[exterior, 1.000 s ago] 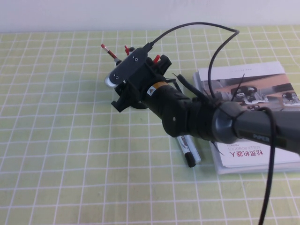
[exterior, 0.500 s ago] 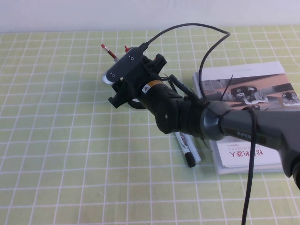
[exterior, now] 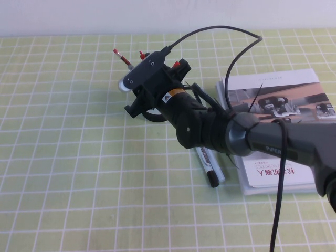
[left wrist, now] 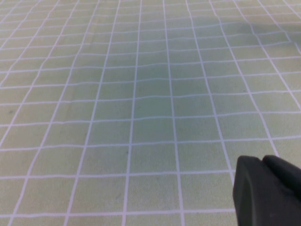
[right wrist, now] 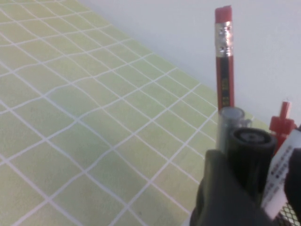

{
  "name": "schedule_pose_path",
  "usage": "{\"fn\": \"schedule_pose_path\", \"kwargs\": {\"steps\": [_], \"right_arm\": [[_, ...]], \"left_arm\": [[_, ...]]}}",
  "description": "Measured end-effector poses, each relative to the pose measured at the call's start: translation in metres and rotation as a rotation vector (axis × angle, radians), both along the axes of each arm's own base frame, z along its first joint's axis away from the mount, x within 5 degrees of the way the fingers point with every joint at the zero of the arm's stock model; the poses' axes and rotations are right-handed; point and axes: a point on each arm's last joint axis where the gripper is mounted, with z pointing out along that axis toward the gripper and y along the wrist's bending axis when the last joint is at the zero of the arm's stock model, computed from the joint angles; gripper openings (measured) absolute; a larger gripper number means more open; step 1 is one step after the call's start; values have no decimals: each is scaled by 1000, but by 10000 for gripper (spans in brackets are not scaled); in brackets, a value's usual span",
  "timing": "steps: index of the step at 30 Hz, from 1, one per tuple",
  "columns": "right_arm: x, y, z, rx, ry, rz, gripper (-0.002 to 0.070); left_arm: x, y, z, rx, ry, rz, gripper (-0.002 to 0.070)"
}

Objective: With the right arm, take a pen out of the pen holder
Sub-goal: 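Take a marker out of the pen holder and lay it on the table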

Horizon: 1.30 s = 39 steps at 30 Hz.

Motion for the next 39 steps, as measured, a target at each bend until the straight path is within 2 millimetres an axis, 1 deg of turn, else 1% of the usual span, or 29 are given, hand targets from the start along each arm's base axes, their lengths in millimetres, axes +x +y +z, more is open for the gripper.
{"fn": "schedule_pose_path", "kwargs": {"steps": [4,6,10,14,20,24,28,33,36,39], "right_arm": [[0,0,0,2,0,-2,200],[0,0,0,2,0,-2,177],[0,0,0,2,0,-2,157],[0,0,0,2,0,-2,104],[0,0,0,2,0,-2,103],[-1,-1,8,9,0,3,103],[-6,-3,27,23,0,19,103],[-15,-8,61,50,-9,47,103],[-24,-13,89,64,-23,73,103],[-35,-19,116,43,-51,117,103]], "left_arm": [[0,0,0,0,0,0,-6],[0,0,0,0,0,0,-6],[0,0,0,0,0,0,-6],[0,0,0,0,0,0,-6],[0,0,0,0,0,0,-6],[0,0,0,0,0,0,-6],[0,0,0,0,0,0,-6],[0,0,0,0,0,0,-6],[0,0,0,0,0,0,-6],[0,0,0,0,0,0,-6]]}}
